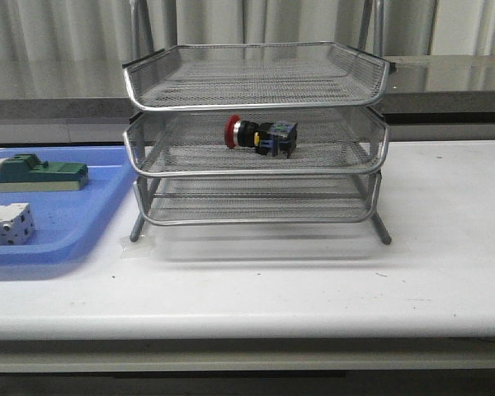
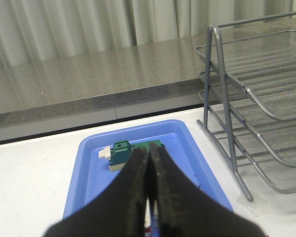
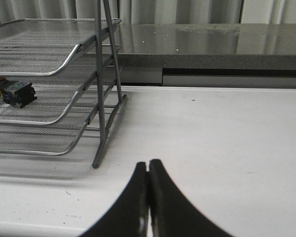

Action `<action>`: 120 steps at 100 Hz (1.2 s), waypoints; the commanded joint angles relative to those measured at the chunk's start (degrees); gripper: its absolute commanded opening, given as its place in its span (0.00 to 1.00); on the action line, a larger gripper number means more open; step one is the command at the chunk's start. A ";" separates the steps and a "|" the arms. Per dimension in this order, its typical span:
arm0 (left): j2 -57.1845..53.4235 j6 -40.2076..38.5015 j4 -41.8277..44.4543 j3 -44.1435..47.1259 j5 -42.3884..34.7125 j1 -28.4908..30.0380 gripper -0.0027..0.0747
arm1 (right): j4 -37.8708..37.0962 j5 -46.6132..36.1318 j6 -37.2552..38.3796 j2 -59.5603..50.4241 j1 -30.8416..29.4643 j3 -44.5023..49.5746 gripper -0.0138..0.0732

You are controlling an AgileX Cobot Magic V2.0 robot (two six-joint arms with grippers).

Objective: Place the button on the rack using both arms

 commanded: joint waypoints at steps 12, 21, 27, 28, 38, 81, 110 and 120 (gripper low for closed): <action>-0.65 -11.21 12.28 -1.65 -4.56 0.19 0.01 | -0.45 -5.04 0.15 -0.94 -0.09 0.05 0.09; -1.81 -22.36 22.56 -1.40 -4.46 0.19 0.01 | -0.45 -5.04 0.15 -0.94 -0.09 0.05 0.09; -2.78 -25.53 25.24 -0.63 -4.46 0.19 0.01 | -0.45 -5.04 0.15 -0.94 -0.09 0.05 0.09; -3.08 -25.67 25.25 -0.52 -4.46 0.19 0.01 | -0.45 -5.04 0.15 -0.94 -0.09 0.05 0.09; -5.41 -25.79 25.25 1.46 -4.46 0.19 0.01 | -0.45 -5.04 0.15 -0.94 -0.09 0.05 0.09; -17.99 -26.04 25.25 12.62 -4.46 3.75 0.01 | -0.45 -5.04 0.15 -0.94 -0.09 0.05 0.09; -23.82 -29.00 25.25 17.25 -4.84 6.07 0.01 | -0.45 -5.04 0.15 -0.94 -0.09 0.05 0.09; -23.82 -29.02 25.25 17.86 -4.18 6.18 0.01 | -0.45 -5.04 0.15 -0.94 -0.09 0.05 0.09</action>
